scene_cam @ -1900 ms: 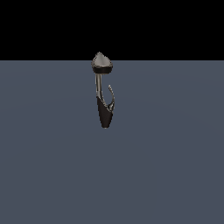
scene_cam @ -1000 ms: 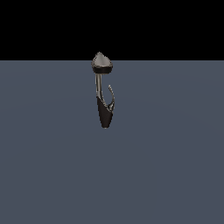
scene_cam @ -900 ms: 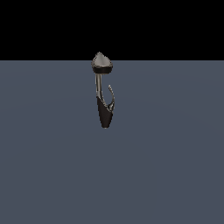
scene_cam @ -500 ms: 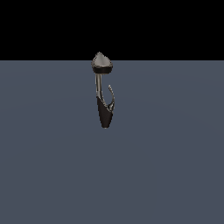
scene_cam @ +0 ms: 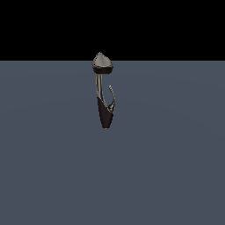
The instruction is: Turn on the faucet by rotating a designated handle.
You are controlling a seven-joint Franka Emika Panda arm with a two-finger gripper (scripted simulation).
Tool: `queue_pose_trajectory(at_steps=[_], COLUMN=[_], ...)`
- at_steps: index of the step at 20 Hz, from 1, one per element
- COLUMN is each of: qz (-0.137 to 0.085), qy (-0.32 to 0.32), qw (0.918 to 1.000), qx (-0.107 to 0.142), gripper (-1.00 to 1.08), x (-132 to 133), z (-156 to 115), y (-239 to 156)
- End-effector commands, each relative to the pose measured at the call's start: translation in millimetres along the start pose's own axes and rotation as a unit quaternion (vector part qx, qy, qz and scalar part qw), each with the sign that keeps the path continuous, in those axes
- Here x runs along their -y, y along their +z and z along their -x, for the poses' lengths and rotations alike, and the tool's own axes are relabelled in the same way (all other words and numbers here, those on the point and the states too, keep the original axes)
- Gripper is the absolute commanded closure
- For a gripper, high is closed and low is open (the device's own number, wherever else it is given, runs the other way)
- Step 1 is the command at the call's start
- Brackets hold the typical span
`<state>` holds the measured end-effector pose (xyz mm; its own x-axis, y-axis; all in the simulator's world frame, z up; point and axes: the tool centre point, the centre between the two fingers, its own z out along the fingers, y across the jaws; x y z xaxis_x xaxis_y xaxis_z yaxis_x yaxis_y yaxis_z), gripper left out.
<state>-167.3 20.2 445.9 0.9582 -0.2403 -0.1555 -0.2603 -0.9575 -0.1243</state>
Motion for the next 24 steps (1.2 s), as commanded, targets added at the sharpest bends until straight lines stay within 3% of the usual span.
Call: queue_pose_trajectory(at_steps=[1, 7, 13, 19, 24], qz=[-0.017, -0.055, -0.09, -0.121, -0.144], qy=[0.028, 0.097, 0.169, 0.242, 0.305], qw=[0.9994, 0.9929, 0.9788, 0.9567, 0.9318], qx=[0.012, 0.041, 0.073, 0.106, 0.135], gripper=[1.08, 1.08, 1.08, 1.08, 1.08], x=[6, 18, 27, 32, 33], z=[-18, -61, -105, -148, -183], y=[6, 24, 49, 78, 108])
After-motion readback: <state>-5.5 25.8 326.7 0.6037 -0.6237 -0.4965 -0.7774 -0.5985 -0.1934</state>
